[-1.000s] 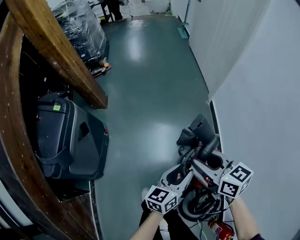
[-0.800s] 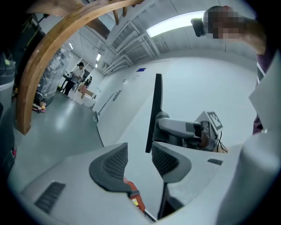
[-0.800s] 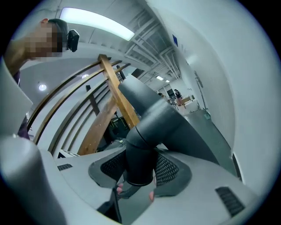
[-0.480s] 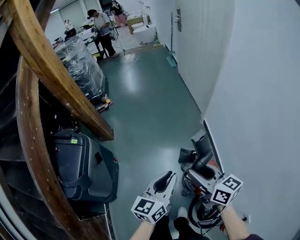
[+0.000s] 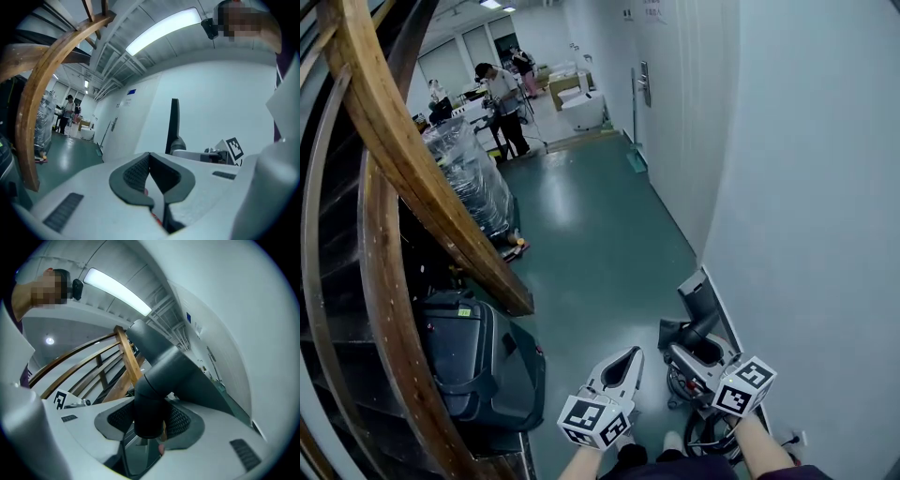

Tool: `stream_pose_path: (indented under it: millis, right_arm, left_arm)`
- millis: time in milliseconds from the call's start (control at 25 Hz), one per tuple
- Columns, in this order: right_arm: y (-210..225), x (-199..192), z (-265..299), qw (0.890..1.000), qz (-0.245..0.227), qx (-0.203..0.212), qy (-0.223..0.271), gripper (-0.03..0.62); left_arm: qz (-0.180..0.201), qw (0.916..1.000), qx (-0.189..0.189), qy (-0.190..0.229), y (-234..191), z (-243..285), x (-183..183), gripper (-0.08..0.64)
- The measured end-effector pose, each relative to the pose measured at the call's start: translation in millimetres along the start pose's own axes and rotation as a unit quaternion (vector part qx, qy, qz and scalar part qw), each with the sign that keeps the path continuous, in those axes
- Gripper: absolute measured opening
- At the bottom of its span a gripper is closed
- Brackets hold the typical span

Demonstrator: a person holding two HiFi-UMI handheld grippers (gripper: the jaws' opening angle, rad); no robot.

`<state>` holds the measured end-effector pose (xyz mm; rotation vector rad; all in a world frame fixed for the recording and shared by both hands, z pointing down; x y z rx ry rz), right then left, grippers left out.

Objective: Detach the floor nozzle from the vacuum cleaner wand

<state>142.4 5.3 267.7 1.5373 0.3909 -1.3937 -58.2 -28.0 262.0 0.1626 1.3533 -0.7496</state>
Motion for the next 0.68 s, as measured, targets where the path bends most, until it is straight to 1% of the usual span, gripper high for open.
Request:
stream_pose_path:
  millis: [280,680]
  right_arm:
    - [-20,-1,3,1.0,-0.013,-0.001,0.007,0.187]
    - [-23,0,3,1.0,-0.017,-0.008,0.013,0.187]
  left_arm:
    - [0.009,0.9997,-0.02,0.007,-3,-14,16,0.005]
    - [0.012,0.9992,-0.037,0.006,-6,-15,15,0.005]
Point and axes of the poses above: the fingertips, and each gripper's own axes: z forward along the fingers, y to its right, x out of its top, the point moved 9 cm from there along -z, backward along the fingers, and after that the axes turned 9 degrees about -y, right-handed, at the moved point
